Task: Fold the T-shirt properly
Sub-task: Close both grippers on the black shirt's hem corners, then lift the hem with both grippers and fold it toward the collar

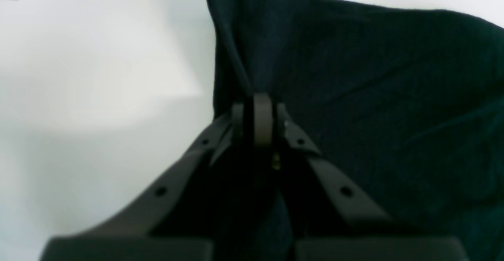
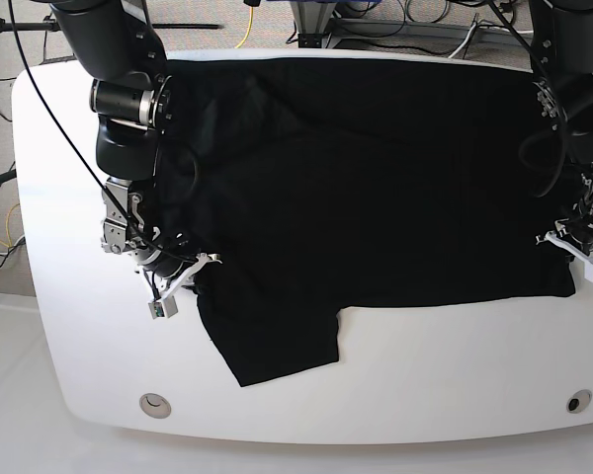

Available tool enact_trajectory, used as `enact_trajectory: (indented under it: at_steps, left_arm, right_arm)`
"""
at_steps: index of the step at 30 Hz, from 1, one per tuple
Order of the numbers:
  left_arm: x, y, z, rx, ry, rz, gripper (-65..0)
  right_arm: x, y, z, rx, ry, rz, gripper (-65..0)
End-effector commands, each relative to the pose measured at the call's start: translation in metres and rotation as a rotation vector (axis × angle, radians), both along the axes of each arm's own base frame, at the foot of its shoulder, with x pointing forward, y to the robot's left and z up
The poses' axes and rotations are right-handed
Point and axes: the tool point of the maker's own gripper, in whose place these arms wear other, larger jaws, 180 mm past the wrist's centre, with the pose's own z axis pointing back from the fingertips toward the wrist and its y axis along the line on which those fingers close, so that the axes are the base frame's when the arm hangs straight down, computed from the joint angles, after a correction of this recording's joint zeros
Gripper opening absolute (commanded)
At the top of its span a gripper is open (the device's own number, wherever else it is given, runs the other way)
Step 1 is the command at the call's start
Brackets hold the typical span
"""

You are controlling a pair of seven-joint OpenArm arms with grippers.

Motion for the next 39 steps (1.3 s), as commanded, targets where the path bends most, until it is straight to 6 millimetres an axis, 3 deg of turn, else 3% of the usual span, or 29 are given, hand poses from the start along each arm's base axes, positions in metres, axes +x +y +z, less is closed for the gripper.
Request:
enact_trajectory:
  at_steps: [1,8,14,16,18,26,28,36,39]
  left_arm:
    - [0.013,0.017,0.028,0.037,-0.070,0.021,-65.0]
    - [0.008,0.019,0.026,0.062,-0.053,0.011,-65.0]
    - [0.007,0.025,0.036,0.096,-0.075,0.004,-65.0]
    - [0.008,0.028,0.046,0.122,-0.098,-0.002,-65.0]
    - [0.011,0.028,0.075,0.181,-0.162,-0.056,-64.6]
    - [0.011,0.015,0.115,0.249,-0.238,-0.171,-65.0]
    - [0.015,0.007,0.133,0.261,-0.290,-0.191,-64.6]
    - [0.006,0.006,0.135,0.280,-0.300,-0.177,-64.7]
    - [-0.003,0.010,0.127,0.296,-0.276,-0.174,-64.7]
  right_arm:
    - [0.011,-0.004,0.014,-0.016,-0.030,0.005,-65.0]
    - [0.006,-0.004,0.009,-0.021,0.004,0.010,-65.0]
    - [0.004,-0.006,0.012,-0.049,0.023,0.027,-65.0]
    - [0.005,-0.008,0.017,-0.068,0.018,0.034,-65.0]
    - [0.009,-0.018,0.042,-0.143,-0.017,0.046,-65.0]
    - [0.006,-0.029,0.081,-0.259,-0.067,0.049,-65.0]
    - [-0.004,-0.032,0.084,-0.304,-0.058,0.056,-65.0]
    - [-0.018,-0.037,0.087,-0.354,-0.048,0.056,-65.0]
    - [-0.041,-0.037,0.078,-0.391,-0.029,0.078,-65.0]
